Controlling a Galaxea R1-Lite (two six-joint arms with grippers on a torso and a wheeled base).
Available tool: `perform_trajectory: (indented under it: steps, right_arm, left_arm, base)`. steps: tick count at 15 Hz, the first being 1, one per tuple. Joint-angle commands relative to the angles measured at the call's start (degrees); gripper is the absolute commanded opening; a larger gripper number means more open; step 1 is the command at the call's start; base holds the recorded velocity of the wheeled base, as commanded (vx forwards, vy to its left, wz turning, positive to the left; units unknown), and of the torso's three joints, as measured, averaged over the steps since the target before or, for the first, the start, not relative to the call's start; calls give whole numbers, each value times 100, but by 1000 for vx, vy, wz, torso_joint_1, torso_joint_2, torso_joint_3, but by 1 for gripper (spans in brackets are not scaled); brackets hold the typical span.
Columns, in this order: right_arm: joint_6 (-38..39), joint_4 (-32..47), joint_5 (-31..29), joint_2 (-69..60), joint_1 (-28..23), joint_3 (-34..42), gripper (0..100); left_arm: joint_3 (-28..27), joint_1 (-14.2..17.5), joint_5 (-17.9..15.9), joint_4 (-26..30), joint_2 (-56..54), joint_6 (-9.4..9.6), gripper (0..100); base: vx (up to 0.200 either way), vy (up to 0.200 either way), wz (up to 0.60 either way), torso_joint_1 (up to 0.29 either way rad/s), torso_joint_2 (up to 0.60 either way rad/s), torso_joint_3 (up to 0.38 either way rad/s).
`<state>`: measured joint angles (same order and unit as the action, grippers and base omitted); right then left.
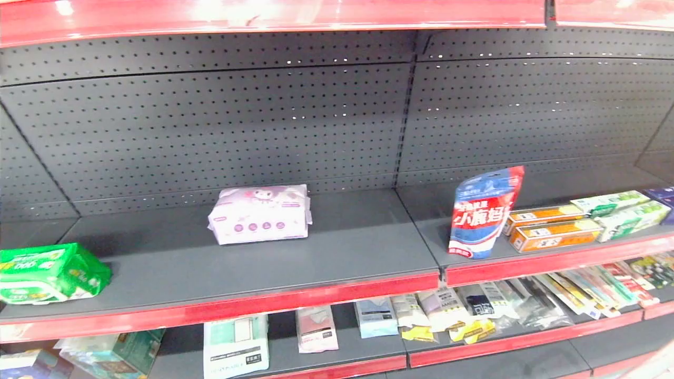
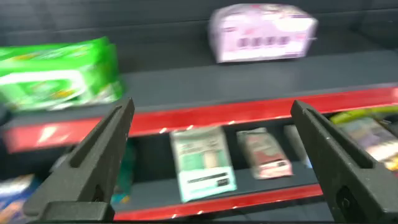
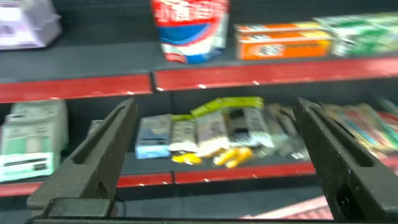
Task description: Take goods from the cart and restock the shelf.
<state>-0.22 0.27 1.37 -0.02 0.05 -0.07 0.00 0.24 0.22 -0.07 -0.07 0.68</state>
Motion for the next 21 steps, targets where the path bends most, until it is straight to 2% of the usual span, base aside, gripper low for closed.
perform_trajectory:
  steps: [1, 8, 16, 18, 19, 21]
  right_arm:
    - [-4, 0, 4, 2, 4, -1, 100]
    - [-4, 0, 13, 2, 4, -1, 100]
    - [-31, 0, 39, 257, 74, -1, 100]
    - [207, 8, -66, 249, 101, -19, 100]
    - [83, -9, -57, 451, 101, -318, 100]
    - [1024, -9, -383, 2815, 74, -2656, 100]
  left_arm:
    - [0, 2, 4, -1, 7, 2, 100]
    - [0, 2, 4, -1, 7, 2, 100]
    - [0, 2, 4, 7, 7, -7, 100]
    - [0, 2, 4, 7, 7, -7, 100]
    - [0, 2, 4, 7, 7, -7, 100]
    - [0, 2, 4, 7, 7, -7, 100]
  base:
    - [0, 0, -600, 7, 7, -7]
    - [0, 0, -600, 0, 2, 3]
    - [0, 0, 0, 0, 0, 0]
    - [0, 0, 0, 0, 0, 0]
    - [0, 0, 0, 0, 0, 0]
    - [0, 0, 0, 0, 0, 0]
